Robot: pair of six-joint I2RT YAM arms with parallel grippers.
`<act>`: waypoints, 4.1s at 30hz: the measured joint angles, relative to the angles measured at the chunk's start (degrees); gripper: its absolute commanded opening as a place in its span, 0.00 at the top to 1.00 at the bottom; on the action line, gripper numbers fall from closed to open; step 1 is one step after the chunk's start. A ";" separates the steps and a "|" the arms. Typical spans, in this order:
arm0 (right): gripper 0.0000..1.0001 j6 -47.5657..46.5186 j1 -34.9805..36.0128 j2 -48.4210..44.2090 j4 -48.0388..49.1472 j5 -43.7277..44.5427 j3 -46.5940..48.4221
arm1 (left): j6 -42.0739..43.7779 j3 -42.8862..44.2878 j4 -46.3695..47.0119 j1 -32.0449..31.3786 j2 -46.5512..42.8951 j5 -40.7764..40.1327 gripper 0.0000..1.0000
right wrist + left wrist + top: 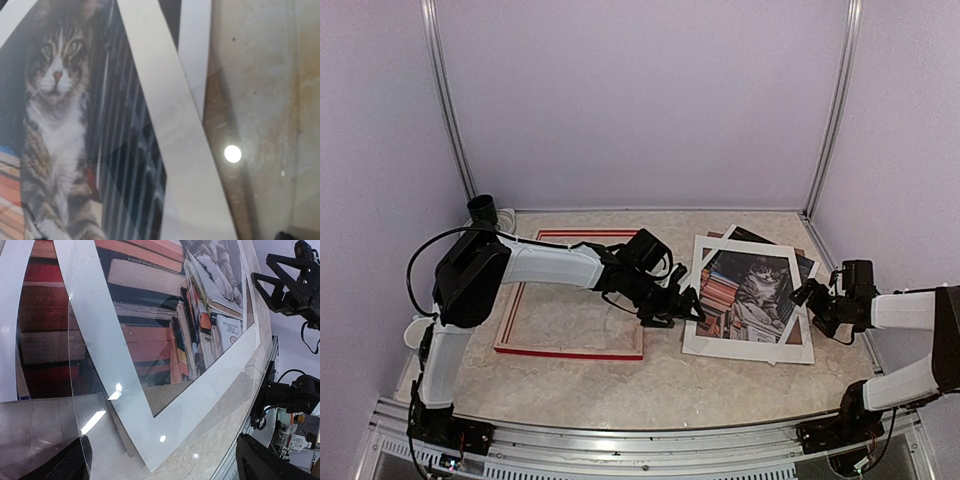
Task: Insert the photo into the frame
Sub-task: Pick up the glass panel from the mat board, then place the glass panel in the frame body.
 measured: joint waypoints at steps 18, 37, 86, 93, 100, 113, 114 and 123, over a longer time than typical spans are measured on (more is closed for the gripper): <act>0.01 -1.07 -0.02 1.49 2.38 0.00 -0.02 | -2.25 -1.95 6.43 0.61 -0.02 3.52 0.22; 0.01 -2.91 -0.02 2.16 3.41 -0.07 0.00 | -3.65 -4.57 11.50 1.92 -0.02 4.96 0.50; 0.01 -7.56 -0.13 -8.81 -3.10 -0.15 2.62 | -6.56 -29.46 26.14 6.32 -18.60 0.83 1.00; 0.01 -7.54 3.19 -8.63 -1.75 -1.27 3.04 | -7.52 -36.24 26.73 9.14 -23.34 -1.16 1.00; 0.02 -7.34 12.81 -3.63 0.00 0.63 7.72 | -8.61 -41.53 27.74 11.17 -27.96 -2.99 1.00; 0.01 -7.50 26.08 9.64 1.16 4.09 19.08 | -8.24 -50.49 26.64 17.42 -36.83 -4.87 1.00; 0.01 -7.48 26.64 10.54 1.20 4.11 19.82 | -8.02 -50.99 26.18 18.25 -37.55 -4.92 1.00; 0.01 -7.32 30.05 17.81 1.09 3.65 25.77 | -4.63 -52.57 20.37 21.46 -41.00 -5.40 1.00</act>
